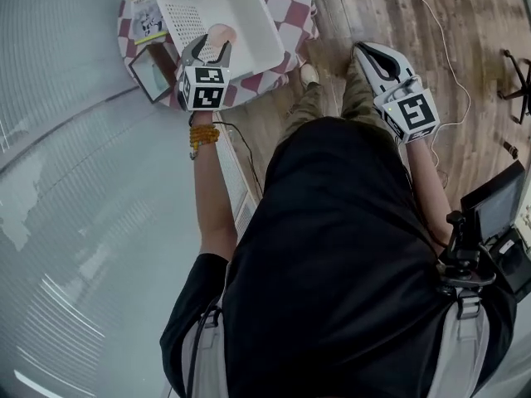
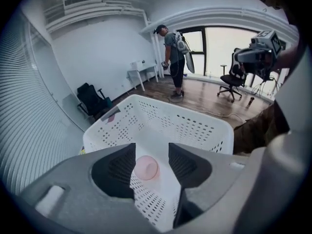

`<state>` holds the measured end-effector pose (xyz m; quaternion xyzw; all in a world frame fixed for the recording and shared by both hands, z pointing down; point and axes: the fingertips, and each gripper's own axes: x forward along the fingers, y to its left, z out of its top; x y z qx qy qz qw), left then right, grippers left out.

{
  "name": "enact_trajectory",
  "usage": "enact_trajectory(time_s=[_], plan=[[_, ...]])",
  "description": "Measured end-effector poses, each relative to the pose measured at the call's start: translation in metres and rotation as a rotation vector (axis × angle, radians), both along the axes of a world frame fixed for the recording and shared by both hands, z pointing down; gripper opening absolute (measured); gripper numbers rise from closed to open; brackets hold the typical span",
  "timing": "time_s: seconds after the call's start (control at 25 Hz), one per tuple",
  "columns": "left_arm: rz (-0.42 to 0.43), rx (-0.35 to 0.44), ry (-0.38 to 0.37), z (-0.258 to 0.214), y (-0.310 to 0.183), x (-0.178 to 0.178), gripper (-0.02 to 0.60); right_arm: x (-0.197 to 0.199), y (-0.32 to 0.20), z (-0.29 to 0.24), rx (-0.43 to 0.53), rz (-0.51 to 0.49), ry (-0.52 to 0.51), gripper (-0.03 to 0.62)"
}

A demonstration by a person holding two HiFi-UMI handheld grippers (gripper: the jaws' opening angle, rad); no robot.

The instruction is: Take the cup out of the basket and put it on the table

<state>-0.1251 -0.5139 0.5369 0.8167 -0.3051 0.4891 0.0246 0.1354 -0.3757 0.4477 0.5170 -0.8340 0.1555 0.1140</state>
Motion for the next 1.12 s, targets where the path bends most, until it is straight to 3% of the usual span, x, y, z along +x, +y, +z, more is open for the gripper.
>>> enact_trajectory(time_s=[0.24,0.52,0.72,1.12], plan=[[0.074,-0.154,-0.162,0.054,-0.004,-0.001,0.198,0.027,0.004,0.001,0.022,0.062,-0.006,0.014],[-0.022,-0.365,-0.291,0.113,-0.003,-0.021,0.198,0.067,0.024,0.017,0.002,0.187,0.008,0.014],[-0.099,-0.453,-0.309,0.135,-0.013,-0.020,0.197,0.100,0.034,0.020,-0.030,0.270,0.003,0.014],[-0.208,-0.540,-0.288,0.156,-0.024,-0.017,0.195,0.124,0.048,0.027,-0.066,0.330,-0.017,0.014]])
